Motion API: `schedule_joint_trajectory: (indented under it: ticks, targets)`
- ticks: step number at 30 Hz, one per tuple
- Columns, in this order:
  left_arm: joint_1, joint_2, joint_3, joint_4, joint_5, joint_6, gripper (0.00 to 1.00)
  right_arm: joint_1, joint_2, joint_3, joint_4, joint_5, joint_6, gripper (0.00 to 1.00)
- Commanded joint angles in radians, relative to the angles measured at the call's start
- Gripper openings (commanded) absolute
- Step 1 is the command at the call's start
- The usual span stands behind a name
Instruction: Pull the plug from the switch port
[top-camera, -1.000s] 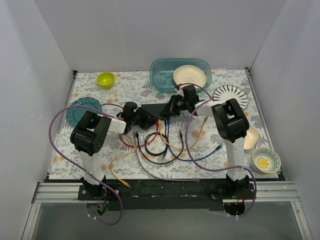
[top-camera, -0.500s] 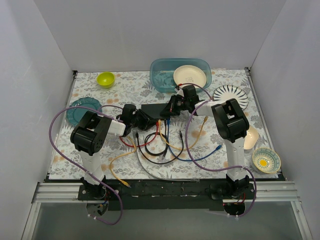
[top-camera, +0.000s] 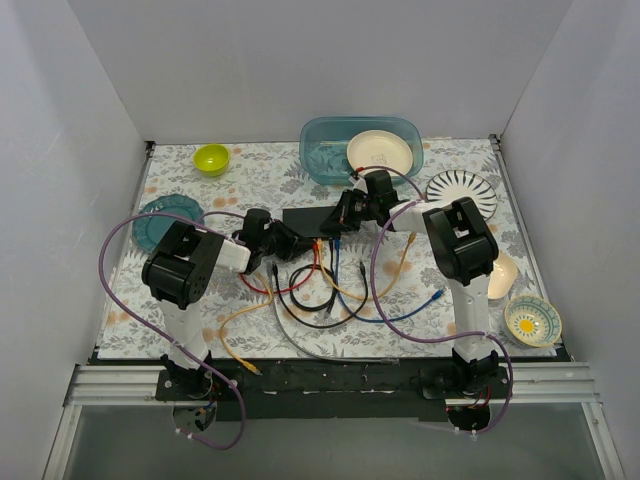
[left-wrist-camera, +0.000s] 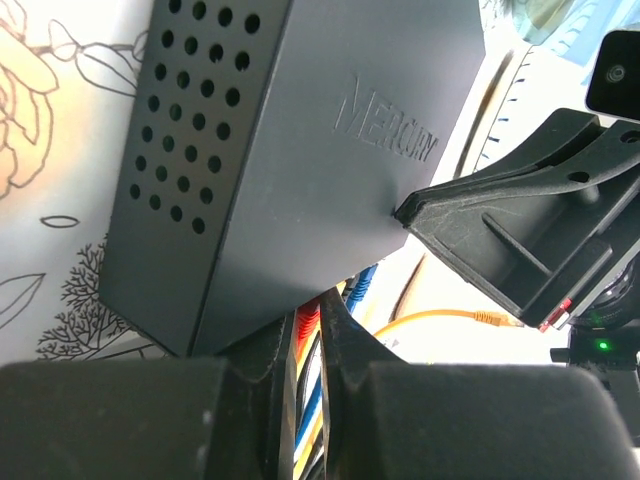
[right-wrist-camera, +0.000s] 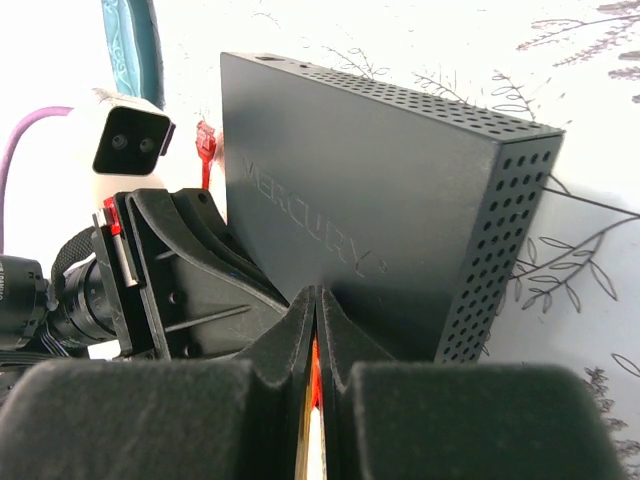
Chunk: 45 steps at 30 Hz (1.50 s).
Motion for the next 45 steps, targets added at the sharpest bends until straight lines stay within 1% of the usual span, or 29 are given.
schedule_joint_trajectory:
  ticks: [1, 4, 7, 15, 20, 22, 23, 24, 25, 26, 27, 28, 30, 31, 32, 33, 34, 36, 37, 39, 40, 42, 44, 45]
  targets:
    - [-0.007, 0.023, -0.068, -0.143, -0.029, 0.02, 0.0, 0.029, 0.0, 0.016, -0.067, 0.051, -0.053, 0.08]
    - [-0.007, 0.013, -0.086, -0.138, -0.015, 0.023, 0.0, 0.041, 0.034, 0.036, -0.076, 0.033, -0.036, 0.08]
    - [-0.007, -0.014, -0.12, -0.14, -0.005, 0.034, 0.0, 0.041, 0.048, 0.021, -0.052, 0.029, -0.016, 0.08]
    - [-0.007, -0.123, -0.278, -0.098, 0.031, 0.037, 0.0, 0.041, 0.072, 0.002, -0.021, 0.031, 0.014, 0.08]
    - [-0.007, -0.171, -0.312, -0.13, 0.041, 0.06, 0.0, 0.042, 0.074, 0.001, -0.025, 0.037, 0.01, 0.07]
    - [-0.006, -0.227, -0.309, -0.158, 0.035, 0.074, 0.0, 0.042, 0.069, -0.007, -0.03, 0.042, 0.005, 0.08]
    - [-0.006, -0.259, -0.303, -0.223, 0.012, 0.101, 0.0, 0.041, 0.065, -0.009, -0.036, 0.042, -0.007, 0.08]
    - [-0.004, -0.345, -0.301, -0.269, -0.006, 0.114, 0.0, 0.042, 0.063, -0.009, -0.045, 0.042, -0.015, 0.08]
    - [0.009, -0.394, -0.302, -0.312, -0.03, 0.129, 0.0, 0.042, 0.06, -0.013, -0.057, 0.045, -0.018, 0.08]
    - [0.02, -0.44, -0.31, -0.415, -0.069, 0.147, 0.0, 0.042, 0.054, -0.019, -0.058, 0.046, -0.024, 0.08]
    - [0.037, -0.542, -0.313, -0.472, -0.093, 0.157, 0.0, 0.042, 0.052, -0.025, -0.056, 0.045, -0.024, 0.08]
    - [0.08, -0.587, -0.318, -0.591, -0.113, 0.163, 0.0, 0.042, 0.049, -0.038, -0.051, 0.045, -0.024, 0.08]
    - [0.14, -0.684, -0.33, -0.703, -0.181, 0.178, 0.0, 0.042, 0.046, -0.047, -0.044, 0.042, -0.018, 0.08]
    - [0.19, -0.751, -0.327, -0.8, -0.198, 0.187, 0.0, 0.044, 0.046, -0.047, -0.042, 0.045, -0.018, 0.08]
    - [0.201, -0.76, -0.312, -0.848, -0.227, 0.201, 0.0, 0.042, 0.046, -0.047, -0.041, 0.045, -0.016, 0.08]
    - [0.201, -0.76, -0.278, -0.876, -0.268, 0.218, 0.07, 0.042, 0.045, -0.044, -0.042, 0.043, -0.016, 0.07]
    - [0.201, -0.786, -0.276, -0.862, -0.264, 0.218, 0.17, 0.044, 0.046, -0.039, -0.044, 0.045, -0.016, 0.08]
    - [0.203, -0.786, -0.248, -0.838, -0.244, 0.215, 0.44, 0.044, 0.049, -0.019, -0.064, 0.046, -0.03, 0.07]
    - [0.203, -0.783, -0.237, -0.783, -0.226, 0.214, 0.49, 0.044, 0.051, -0.012, -0.073, 0.046, -0.035, 0.08]
    - [0.203, -0.755, -0.215, -0.701, -0.177, 0.212, 0.56, 0.044, 0.052, -0.002, -0.087, 0.051, -0.041, 0.07]
    - [0.201, -0.74, -0.182, -0.633, -0.132, 0.208, 0.59, 0.044, 0.051, -0.002, -0.088, 0.051, -0.044, 0.07]
    - [0.2, -0.677, -0.152, -0.556, -0.083, 0.206, 0.6, 0.044, 0.052, -0.005, -0.091, 0.054, -0.044, 0.07]
    - [0.194, -0.626, -0.119, -0.438, -0.014, 0.198, 0.61, 0.042, 0.052, -0.01, -0.09, 0.055, -0.041, 0.07]
    - [0.18, -0.567, -0.102, -0.408, 0.004, 0.197, 0.6, 0.044, 0.054, -0.013, -0.087, 0.056, -0.042, 0.07]
